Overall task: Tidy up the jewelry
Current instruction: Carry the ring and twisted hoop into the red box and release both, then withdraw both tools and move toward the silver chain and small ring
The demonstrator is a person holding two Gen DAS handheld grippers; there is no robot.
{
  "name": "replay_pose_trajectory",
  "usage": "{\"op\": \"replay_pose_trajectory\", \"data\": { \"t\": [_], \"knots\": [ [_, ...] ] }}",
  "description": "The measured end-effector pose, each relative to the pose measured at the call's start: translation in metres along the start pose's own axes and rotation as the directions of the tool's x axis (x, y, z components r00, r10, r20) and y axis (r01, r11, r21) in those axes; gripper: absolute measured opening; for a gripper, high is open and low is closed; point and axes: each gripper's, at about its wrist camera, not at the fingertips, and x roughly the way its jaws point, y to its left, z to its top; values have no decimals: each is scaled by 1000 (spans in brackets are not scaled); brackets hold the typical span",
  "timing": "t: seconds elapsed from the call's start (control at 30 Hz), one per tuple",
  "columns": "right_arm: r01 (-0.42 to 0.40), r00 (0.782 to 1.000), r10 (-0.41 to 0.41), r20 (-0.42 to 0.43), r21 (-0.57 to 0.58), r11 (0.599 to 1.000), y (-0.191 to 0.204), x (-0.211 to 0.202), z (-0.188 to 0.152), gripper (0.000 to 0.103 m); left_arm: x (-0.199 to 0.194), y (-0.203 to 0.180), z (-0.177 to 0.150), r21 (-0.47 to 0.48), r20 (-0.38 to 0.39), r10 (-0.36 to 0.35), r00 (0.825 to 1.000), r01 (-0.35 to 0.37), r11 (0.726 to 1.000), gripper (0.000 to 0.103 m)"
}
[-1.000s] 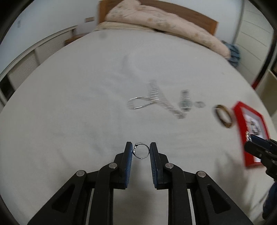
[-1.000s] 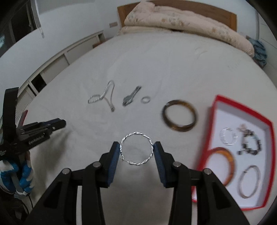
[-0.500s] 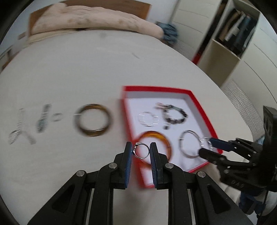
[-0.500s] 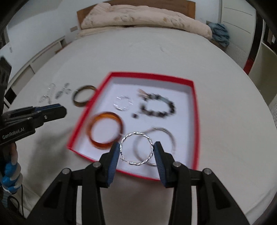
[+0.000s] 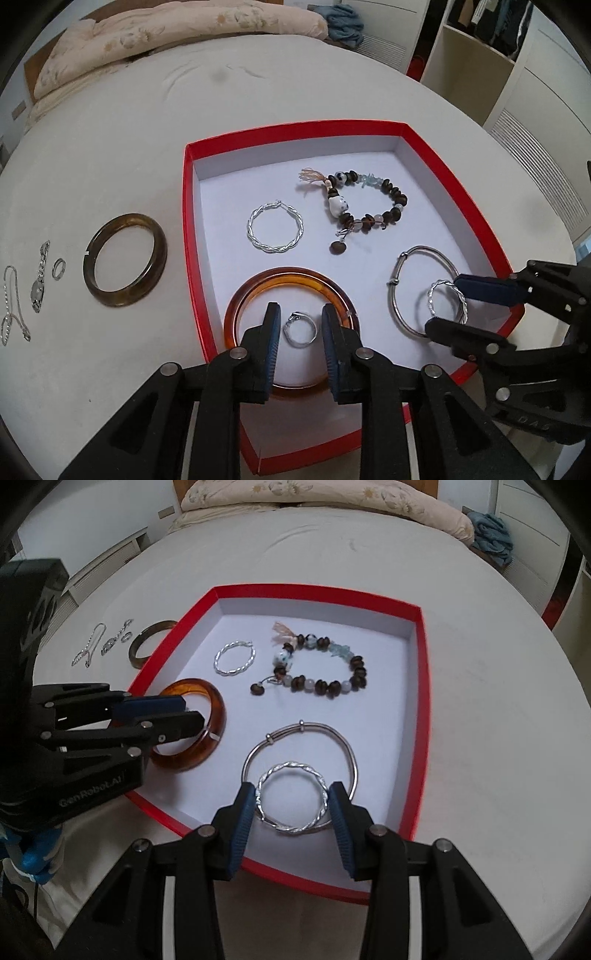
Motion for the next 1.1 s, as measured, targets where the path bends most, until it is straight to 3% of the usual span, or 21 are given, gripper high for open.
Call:
{"op": "replay_pose_trajectory", "data": {
  "t": [0.13,0.33,0.47,0.67,0.77,0.9,1.0,1.1],
  "knots": [
    [2,1000,-2,12,20,1000,-4,-10,-2,51,-16,1,-1,-15,15,-11,1000,11,1000,42],
    [10,999,-12,49,41,999,-2,-41,-7,52,-74,4,-4,-34,77,2,997,1,999,42],
    [10,991,-16,135,43,999,15,-91,-14,52,-140,0,-19,-58,176,44,983,-34,998,42],
    [8,966,-14,257,25,1000,51,-170,-31,52,-210,6,-47,-132,247,128,961,-98,986,42],
    [16,951,-13,310,-7,1000,71,-205,-38,52,-247,28,-73,-187,273,156,949,-107,977,42],
    [0,933,17,358,-47,999,95,-236,-43,52,-277,64,-112,-257,256,207,944,-140,956,52],
    [-21,930,46,365,-71,997,112,-240,-40,52,-293,99,-139,-324,238,277,931,-193,926,67],
    [-58,935,87,345,-95,994,128,-230,-32,52,-296,134,-156,-393,219,307,926,-204,897,69]
  ]
}}
